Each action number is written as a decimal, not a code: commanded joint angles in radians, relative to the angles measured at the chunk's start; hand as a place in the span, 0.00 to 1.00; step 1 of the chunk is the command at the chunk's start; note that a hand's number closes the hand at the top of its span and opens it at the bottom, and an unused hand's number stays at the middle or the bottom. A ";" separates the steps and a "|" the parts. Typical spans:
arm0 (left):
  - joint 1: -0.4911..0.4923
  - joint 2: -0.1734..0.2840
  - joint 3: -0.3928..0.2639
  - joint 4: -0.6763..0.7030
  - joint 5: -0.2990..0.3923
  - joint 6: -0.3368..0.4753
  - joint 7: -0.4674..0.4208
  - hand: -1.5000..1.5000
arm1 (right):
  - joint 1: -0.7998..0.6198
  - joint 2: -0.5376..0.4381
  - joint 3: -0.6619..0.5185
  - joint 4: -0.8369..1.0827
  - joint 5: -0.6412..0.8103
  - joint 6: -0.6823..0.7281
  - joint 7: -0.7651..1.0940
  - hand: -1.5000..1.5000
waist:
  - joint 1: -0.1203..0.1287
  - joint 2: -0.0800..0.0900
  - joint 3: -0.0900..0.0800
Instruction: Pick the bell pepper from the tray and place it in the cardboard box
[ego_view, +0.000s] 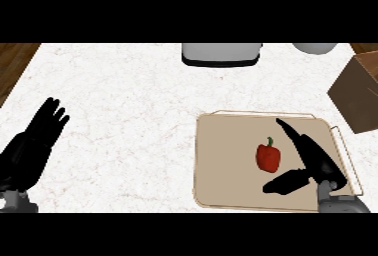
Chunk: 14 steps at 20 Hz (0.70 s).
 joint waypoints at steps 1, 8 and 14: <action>-0.046 -0.005 0.000 0.058 -0.022 -0.009 -0.030 0.50 | -0.020 0.017 0.003 0.084 0.038 0.003 -0.052 0.00 | -0.001 0.001 0.000; 0.049 -0.024 0.007 -0.048 -0.018 -0.028 0.003 0.50 | -0.062 0.038 -0.053 0.185 0.058 -0.019 -0.118 0.00 | 0.002 0.000 0.000; 0.024 -0.010 0.043 0.036 -0.001 -0.053 -0.037 0.50 | -0.081 0.044 -0.055 0.187 0.104 -0.088 -0.203 1.00 | 0.002 0.001 0.000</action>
